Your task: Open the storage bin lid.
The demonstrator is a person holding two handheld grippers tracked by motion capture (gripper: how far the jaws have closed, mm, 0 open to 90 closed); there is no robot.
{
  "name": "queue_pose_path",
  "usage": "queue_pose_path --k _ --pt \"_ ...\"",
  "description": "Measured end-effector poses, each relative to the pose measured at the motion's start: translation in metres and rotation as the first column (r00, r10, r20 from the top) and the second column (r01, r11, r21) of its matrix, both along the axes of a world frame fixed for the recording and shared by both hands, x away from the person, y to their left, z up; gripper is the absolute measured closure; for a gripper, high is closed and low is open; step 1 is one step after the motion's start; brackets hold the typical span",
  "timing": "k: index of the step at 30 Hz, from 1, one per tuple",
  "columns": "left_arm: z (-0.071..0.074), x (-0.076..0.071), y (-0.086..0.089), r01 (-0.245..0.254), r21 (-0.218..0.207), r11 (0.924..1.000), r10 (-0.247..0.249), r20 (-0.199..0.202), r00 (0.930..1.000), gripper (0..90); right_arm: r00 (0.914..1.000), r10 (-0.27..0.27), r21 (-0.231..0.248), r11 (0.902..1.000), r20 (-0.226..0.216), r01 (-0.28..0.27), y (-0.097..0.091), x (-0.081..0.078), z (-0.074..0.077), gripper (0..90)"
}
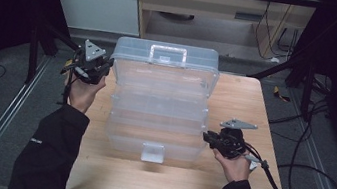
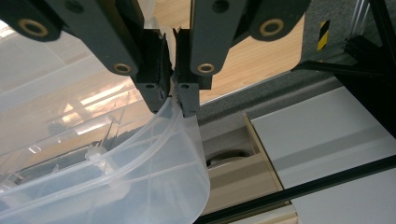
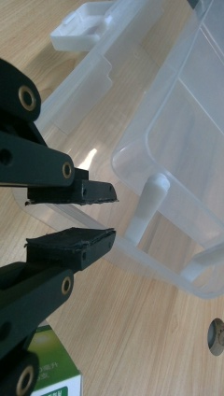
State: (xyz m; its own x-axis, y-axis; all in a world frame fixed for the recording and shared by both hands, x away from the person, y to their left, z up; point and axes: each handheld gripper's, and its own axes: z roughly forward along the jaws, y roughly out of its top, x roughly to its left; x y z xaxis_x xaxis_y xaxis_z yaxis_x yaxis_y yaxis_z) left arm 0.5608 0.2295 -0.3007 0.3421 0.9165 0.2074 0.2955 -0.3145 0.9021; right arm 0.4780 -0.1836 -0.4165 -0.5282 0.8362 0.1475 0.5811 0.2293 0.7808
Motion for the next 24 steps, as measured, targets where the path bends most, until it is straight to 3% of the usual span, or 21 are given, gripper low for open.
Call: queue_pose_path --k 24 --pt "0.003 0.022 -0.004 -0.030 -0.007 0.9995 0.030 0.000 0.9995 84.5 1.0000 0.006 -0.001 1.0000 0.001 -0.006 -0.001 0.001 0.000 75.7"
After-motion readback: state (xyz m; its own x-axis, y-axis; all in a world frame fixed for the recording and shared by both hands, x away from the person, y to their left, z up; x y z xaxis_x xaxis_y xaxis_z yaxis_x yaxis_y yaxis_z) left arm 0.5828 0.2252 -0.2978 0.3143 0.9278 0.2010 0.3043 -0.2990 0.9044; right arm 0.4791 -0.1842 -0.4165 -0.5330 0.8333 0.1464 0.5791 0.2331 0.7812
